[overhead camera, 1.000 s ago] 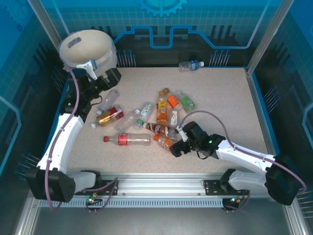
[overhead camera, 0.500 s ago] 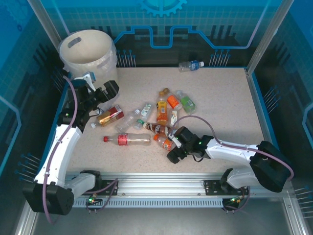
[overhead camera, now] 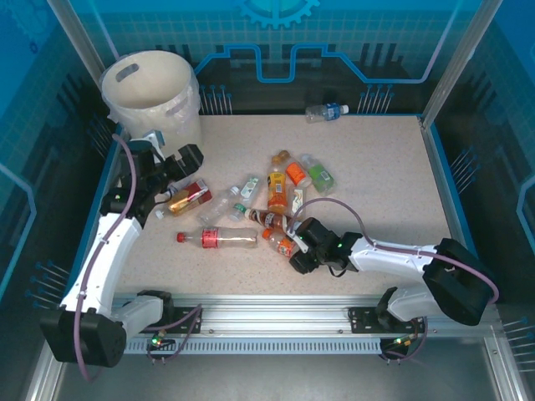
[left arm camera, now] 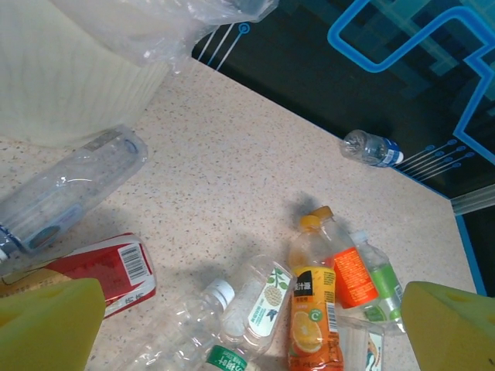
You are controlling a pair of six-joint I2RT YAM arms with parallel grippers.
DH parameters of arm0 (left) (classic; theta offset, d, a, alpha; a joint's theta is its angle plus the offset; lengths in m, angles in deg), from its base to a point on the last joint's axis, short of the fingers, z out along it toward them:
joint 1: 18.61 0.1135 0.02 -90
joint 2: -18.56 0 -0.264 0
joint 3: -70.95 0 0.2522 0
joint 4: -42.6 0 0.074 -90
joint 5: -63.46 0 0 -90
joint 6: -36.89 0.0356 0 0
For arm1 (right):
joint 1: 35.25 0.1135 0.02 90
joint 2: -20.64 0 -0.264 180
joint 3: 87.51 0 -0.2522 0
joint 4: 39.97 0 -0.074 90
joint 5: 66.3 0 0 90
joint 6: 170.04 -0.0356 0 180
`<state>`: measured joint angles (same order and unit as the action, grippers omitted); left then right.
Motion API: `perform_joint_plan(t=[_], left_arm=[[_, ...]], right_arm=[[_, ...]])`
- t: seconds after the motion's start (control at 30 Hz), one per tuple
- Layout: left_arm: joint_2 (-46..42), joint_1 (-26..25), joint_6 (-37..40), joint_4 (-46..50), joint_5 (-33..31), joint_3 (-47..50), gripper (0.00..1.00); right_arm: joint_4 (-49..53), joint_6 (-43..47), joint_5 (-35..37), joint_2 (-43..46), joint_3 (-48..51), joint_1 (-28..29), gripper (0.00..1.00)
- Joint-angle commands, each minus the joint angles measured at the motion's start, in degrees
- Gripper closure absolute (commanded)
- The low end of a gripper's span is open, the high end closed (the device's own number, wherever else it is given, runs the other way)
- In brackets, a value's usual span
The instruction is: Put the plastic bottles in the bin
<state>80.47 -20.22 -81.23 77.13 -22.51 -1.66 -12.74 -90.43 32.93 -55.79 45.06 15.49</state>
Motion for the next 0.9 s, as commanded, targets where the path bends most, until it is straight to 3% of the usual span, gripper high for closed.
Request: perform_joint_plan(t=[0.0,0.33,0.67,0.87], left_arm=[[-0.95,0.11,1.36,-0.44,-2.44,1.13,0.01],[-0.53,0.03,0.18,-1.01,-0.59,1.81,0.01],[3.20,-1.87,-6.22,-2.32,6.50,3.12,0.01],[8.54,-7.55,-7.45,-4.60,10.20,2.25,0.01]], right_arm=[[-0.23,0.35,1.53,2.81,0.88,0.81,0.49],[-2.32,0.90,-1.29,11.29,1.24,0.42,0.57],[-10.69,-7.22,-8.29,14.53,-1.00,-9.06,0.59],[-14.75,-13.36,-15.14,13.46,-3.47,-14.45,0.59]])
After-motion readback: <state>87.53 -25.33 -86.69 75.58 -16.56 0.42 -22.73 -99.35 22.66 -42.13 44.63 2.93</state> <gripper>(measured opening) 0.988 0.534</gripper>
